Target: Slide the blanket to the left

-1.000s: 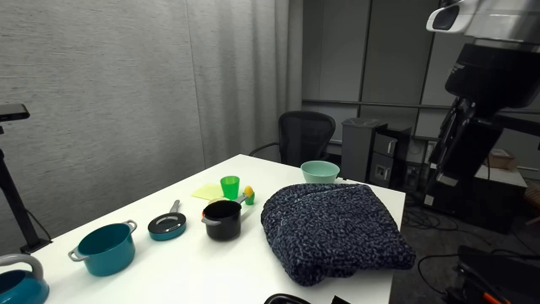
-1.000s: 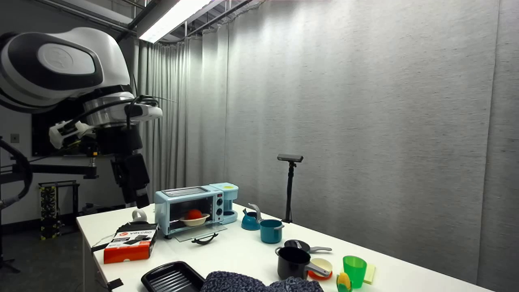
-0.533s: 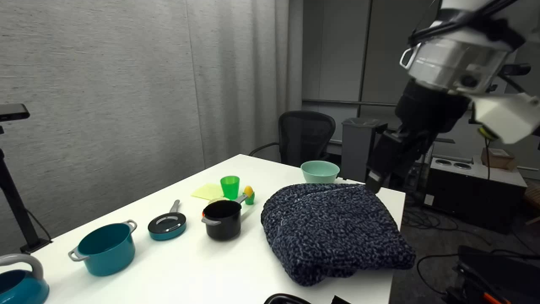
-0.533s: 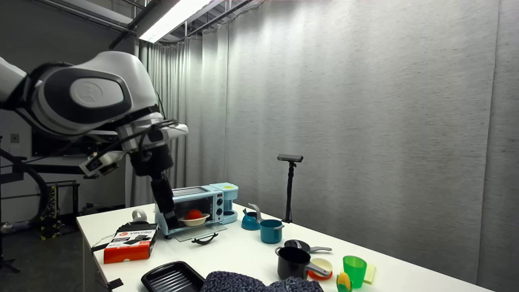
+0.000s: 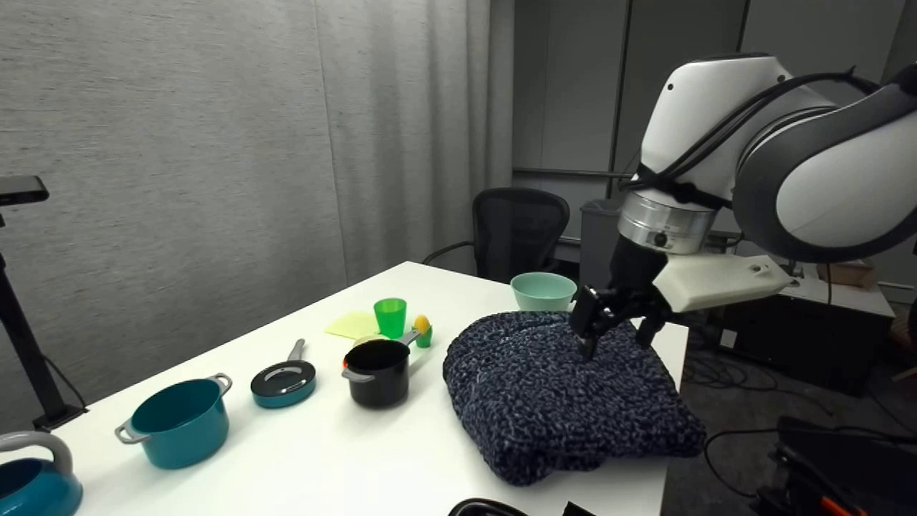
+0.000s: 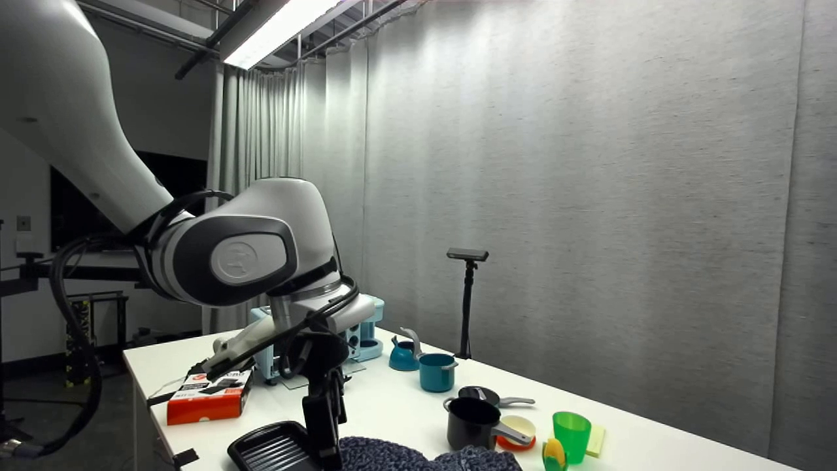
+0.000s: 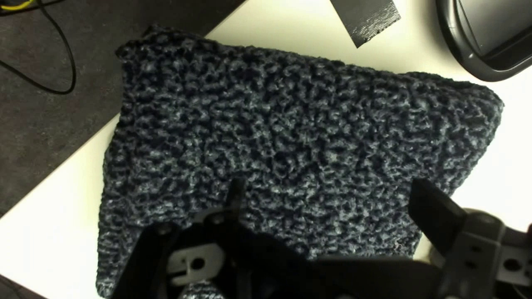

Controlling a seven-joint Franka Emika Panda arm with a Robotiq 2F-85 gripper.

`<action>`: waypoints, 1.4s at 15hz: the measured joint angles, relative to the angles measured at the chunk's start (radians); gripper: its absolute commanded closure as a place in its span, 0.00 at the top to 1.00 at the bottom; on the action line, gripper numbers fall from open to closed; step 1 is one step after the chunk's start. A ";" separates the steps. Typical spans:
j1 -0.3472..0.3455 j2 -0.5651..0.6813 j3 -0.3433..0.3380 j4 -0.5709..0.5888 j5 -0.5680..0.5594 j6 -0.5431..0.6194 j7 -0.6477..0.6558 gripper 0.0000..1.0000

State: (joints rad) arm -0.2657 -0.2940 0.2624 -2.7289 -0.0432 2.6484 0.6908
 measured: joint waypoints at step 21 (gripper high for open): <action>-0.027 0.215 -0.210 0.076 -0.396 -0.238 0.488 0.42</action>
State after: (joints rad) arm -0.2932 -0.0787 0.0521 -2.6526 -0.4392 2.4107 1.1787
